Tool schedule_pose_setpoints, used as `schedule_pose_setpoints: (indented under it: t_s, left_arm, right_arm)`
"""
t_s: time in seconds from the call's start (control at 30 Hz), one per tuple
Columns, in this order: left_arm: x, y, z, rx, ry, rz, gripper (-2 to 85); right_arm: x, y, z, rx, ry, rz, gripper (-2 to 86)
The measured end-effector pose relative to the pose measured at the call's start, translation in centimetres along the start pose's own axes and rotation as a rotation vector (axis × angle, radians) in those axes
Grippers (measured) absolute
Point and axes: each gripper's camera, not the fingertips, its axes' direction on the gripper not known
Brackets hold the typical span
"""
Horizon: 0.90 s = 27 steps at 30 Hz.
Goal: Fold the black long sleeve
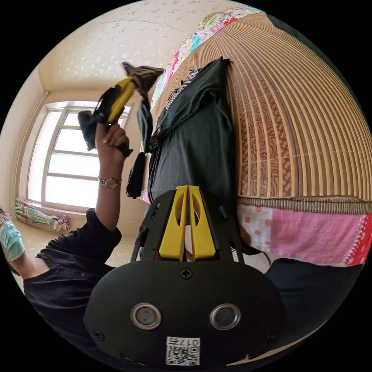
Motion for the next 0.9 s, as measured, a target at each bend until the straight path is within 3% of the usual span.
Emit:
schedule_pose_setpoints:
  t_s: [0.1, 0.27, 0.4, 0.57, 0.67, 0.8, 0.9]
  left_arm:
    - [-1.7, 3.6, 3.2, 0.005, 0.037, -0.054, 10.0]
    - [-3.6, 9.9, -0.9, 0.131, 0.0, -0.138, 10.1]
    - [-4.7, 18.7, -7.3, 0.28, -0.207, -0.247, 10.1]
    - [-5.0, 28.2, -12.3, 0.373, -0.483, -0.348, 10.0]
    - [-6.8, 31.3, -11.7, 0.326, -0.432, -0.434, 10.1]
    - [-7.5, 32.3, -10.4, 0.316, -0.386, -0.44, 10.2]
    - [-7.2, 31.2, -11.1, 0.305, -0.344, -0.41, 2.0]
  right_arm:
    - [0.4, -0.2, -1.4, 0.01, 0.047, 0.001, 0.4]
    - [1.9, -2.0, -2.0, 0.077, -0.007, 0.036, 0.5]
    - [-0.4, -3.2, -1.3, 0.117, 0.021, -0.012, 0.8]
    - [-4.8, -1.8, -0.8, 0.189, 0.25, -0.067, 2.7]
    - [-6.1, -0.5, 0.2, 0.17, 0.405, -0.052, 5.3]
    - [-7.2, 0.7, 2.3, 0.119, 0.451, -0.059, 6.0]
    - [-8.5, 0.5, 3.8, 0.065, 0.471, -0.064, 3.4]
